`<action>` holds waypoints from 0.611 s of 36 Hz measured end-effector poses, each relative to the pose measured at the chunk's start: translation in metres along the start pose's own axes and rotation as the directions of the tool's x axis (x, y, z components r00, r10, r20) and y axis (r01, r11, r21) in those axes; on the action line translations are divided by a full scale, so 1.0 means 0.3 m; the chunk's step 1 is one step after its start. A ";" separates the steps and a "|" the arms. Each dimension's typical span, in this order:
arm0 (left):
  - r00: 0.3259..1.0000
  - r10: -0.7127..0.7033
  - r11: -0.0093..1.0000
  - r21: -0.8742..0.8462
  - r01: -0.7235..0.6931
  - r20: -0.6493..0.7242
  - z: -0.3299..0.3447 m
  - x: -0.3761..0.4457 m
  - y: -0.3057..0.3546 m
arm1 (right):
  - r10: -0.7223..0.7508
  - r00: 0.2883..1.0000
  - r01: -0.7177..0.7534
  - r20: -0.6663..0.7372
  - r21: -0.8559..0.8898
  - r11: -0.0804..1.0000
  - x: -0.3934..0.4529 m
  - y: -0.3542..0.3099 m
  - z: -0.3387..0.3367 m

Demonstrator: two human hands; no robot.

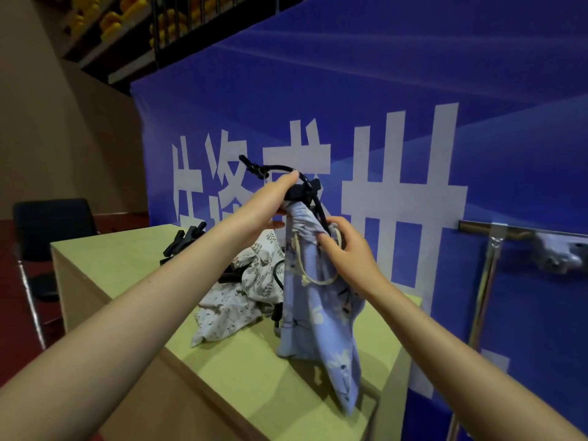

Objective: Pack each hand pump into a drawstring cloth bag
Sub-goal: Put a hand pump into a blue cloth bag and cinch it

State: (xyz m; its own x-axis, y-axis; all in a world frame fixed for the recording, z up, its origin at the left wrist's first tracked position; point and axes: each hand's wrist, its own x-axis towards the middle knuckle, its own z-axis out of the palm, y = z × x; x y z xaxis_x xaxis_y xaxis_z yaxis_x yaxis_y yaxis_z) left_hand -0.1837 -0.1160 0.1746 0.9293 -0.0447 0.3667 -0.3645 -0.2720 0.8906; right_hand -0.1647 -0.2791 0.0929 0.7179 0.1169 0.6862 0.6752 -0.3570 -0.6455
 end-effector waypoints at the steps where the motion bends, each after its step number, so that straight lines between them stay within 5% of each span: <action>1: 0.999 0.018 0.999 0.044 -0.016 -0.037 0.001 0.007 -0.003 | -0.008 1.000 0.008 0.015 0.028 1.000 -0.003 -0.002 -0.004; 4: 0.956 0.206 0.964 0.212 -0.162 -0.207 0.009 0.021 -0.011 | -0.016 0.999 0.012 0.050 0.089 0.996 -0.002 0.001 -0.008; 12: 0.931 0.350 0.935 0.101 -0.341 -0.104 0.064 0.032 -0.038 | 0.011 0.995 -0.025 0.098 0.140 0.990 0.008 0.007 -0.011; 16: 0.936 0.329 0.944 0.061 -0.323 -0.126 0.096 0.055 -0.037 | -0.007 0.997 -0.010 0.071 0.243 0.970 0.035 -0.019 0.003; 22: 0.971 0.219 0.954 -0.187 -0.235 -0.100 0.128 0.050 -0.028 | -0.088 0.994 0.079 0.067 0.131 0.988 0.020 0.015 0.014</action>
State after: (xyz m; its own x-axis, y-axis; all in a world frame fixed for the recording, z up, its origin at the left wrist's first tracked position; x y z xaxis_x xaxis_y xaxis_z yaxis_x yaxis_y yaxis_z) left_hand -0.1644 -0.1514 0.1623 0.8161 -0.0064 0.5779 -0.5769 -0.0695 0.8138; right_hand -0.1567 -0.2760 0.0926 0.6652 0.2098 0.7166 0.7461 -0.2225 -0.6275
